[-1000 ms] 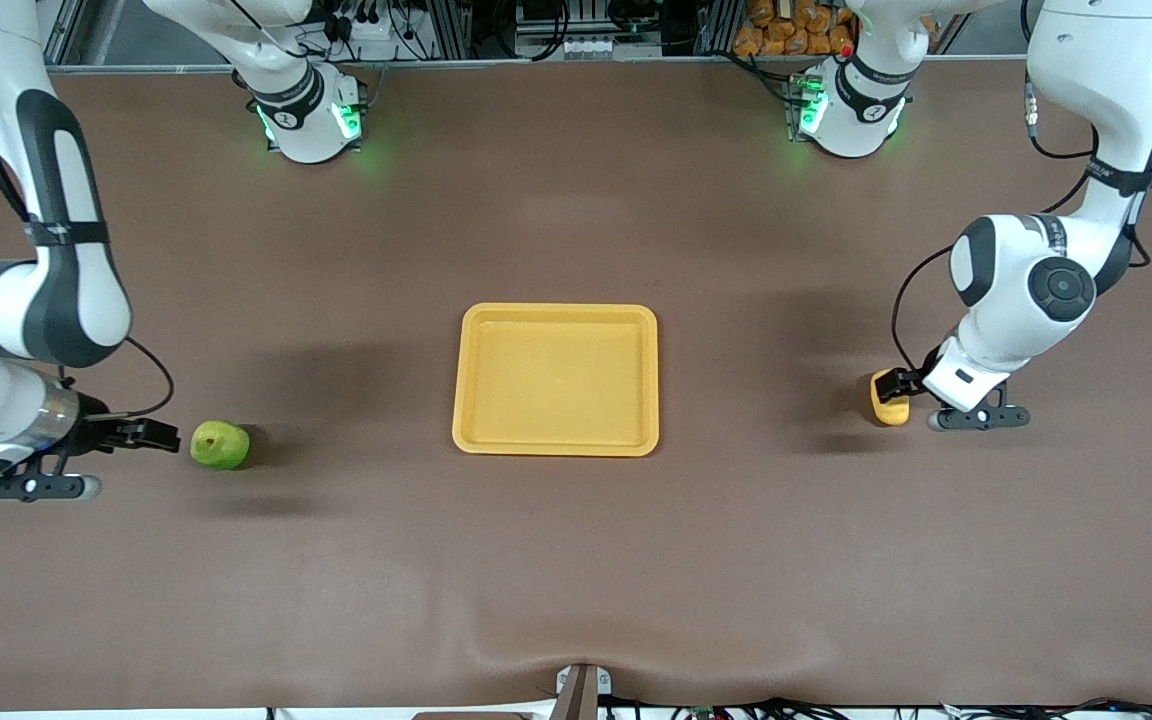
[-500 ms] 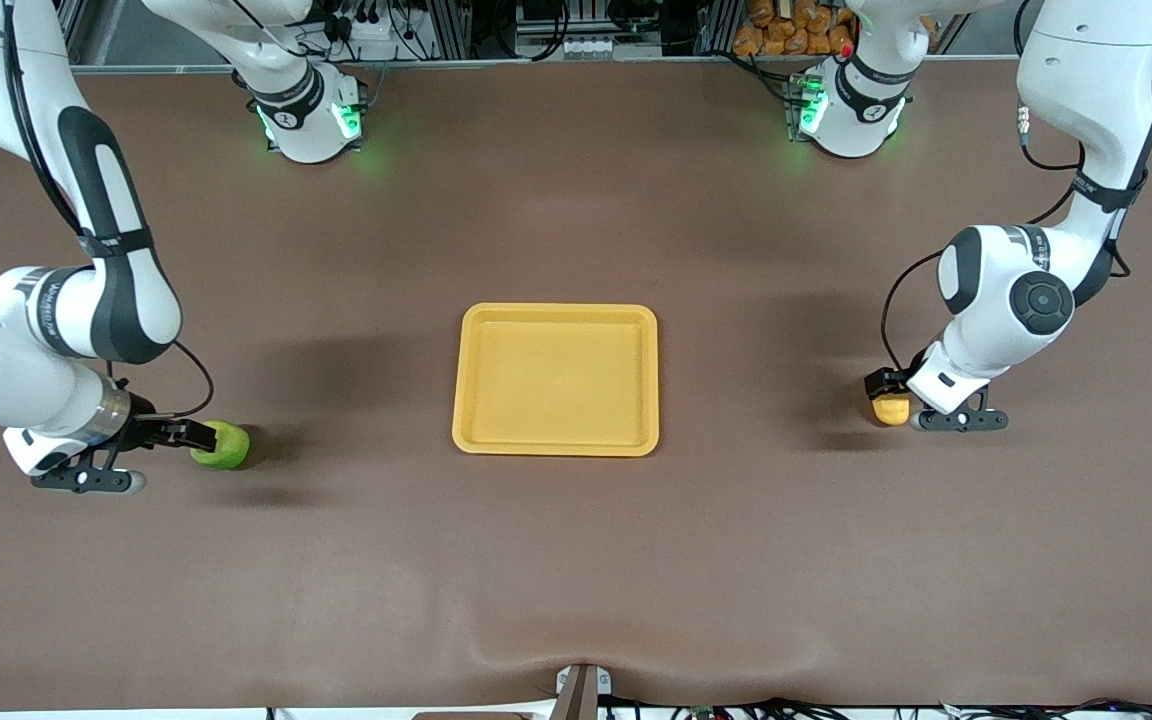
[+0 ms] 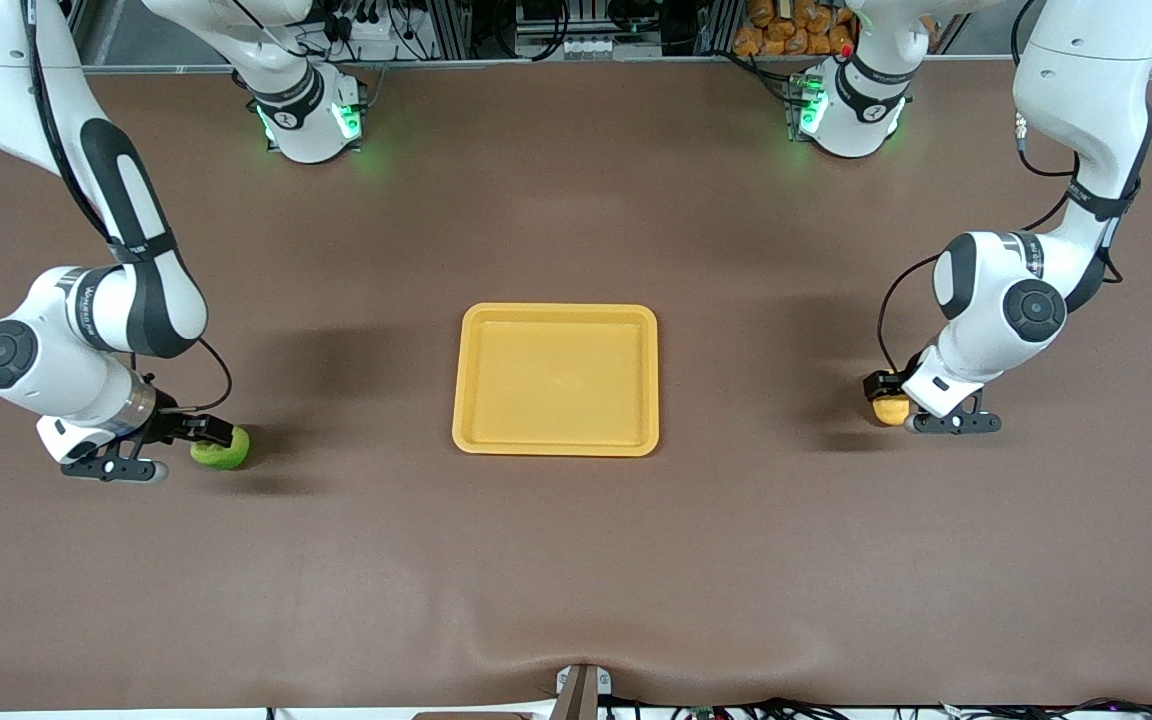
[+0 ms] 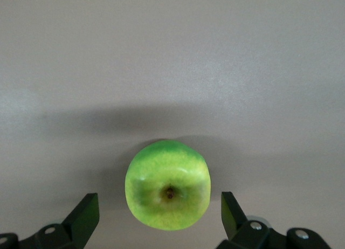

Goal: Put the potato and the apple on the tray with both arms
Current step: 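Lower and close the right gripper on the apple while the left grasps potato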

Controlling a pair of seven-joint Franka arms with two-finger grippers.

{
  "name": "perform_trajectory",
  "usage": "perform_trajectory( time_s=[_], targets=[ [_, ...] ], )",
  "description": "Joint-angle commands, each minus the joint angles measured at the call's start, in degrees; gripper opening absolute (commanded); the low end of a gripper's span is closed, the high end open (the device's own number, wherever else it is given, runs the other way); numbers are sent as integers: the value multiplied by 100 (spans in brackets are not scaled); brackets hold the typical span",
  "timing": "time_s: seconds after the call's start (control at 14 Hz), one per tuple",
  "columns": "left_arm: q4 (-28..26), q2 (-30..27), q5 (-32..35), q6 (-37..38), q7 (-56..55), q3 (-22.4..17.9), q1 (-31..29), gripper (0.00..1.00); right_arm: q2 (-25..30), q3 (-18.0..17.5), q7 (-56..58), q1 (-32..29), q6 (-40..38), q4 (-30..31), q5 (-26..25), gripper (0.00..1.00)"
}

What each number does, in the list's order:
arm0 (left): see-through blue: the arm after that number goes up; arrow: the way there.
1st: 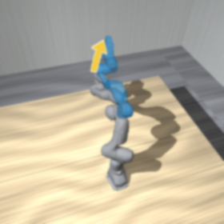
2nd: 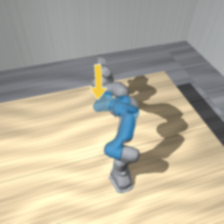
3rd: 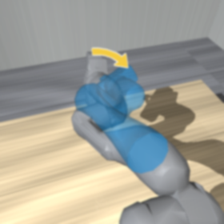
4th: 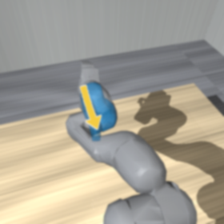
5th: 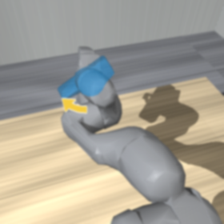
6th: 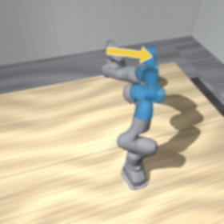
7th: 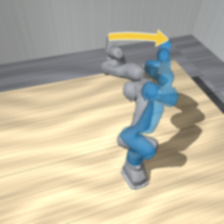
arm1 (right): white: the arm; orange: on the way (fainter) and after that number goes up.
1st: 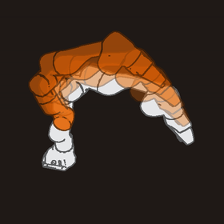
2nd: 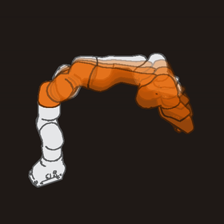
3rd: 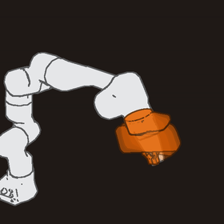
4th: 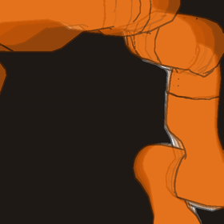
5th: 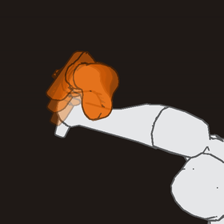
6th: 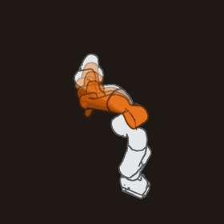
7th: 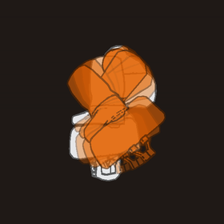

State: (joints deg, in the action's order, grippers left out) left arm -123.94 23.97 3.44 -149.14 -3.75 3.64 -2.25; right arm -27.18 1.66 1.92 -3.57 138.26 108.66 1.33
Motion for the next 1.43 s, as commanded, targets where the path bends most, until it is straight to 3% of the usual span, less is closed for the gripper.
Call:
perform_trajectory(
  time_s=[0.0, 0.14, 0.29, 1.14, 1.29, 1.36],
  targets=[
    [81, 55, 96, -45, 41, -4, 14, 43, -42, -8, -60, -12, 175, 77, 43, 100],
    [81, 55, 96, -36, 41, -4, 14, 30, -129, -8, -60, -12, 228, 77, 43, 100],
    [81, 47, 105, -36, 76, -4, 5, 0, -217, -8, -60, -12, 316, 77, 43, 100],
    [687, -296, 105, 455, 613, 22, -21, 0, -560, -8, -52, 6, 1035, 287, 43, 100],
    [958, -340, 105, 805, 578, 154, -30, 0, -552, -8, -52, 23, 1404, 489, 43, 11],
    [1212, -340, 105, 1112, 577, 163, -21, 0, -552, -8, -52, 32, 1502, 525, 43, 0]
  ],
)
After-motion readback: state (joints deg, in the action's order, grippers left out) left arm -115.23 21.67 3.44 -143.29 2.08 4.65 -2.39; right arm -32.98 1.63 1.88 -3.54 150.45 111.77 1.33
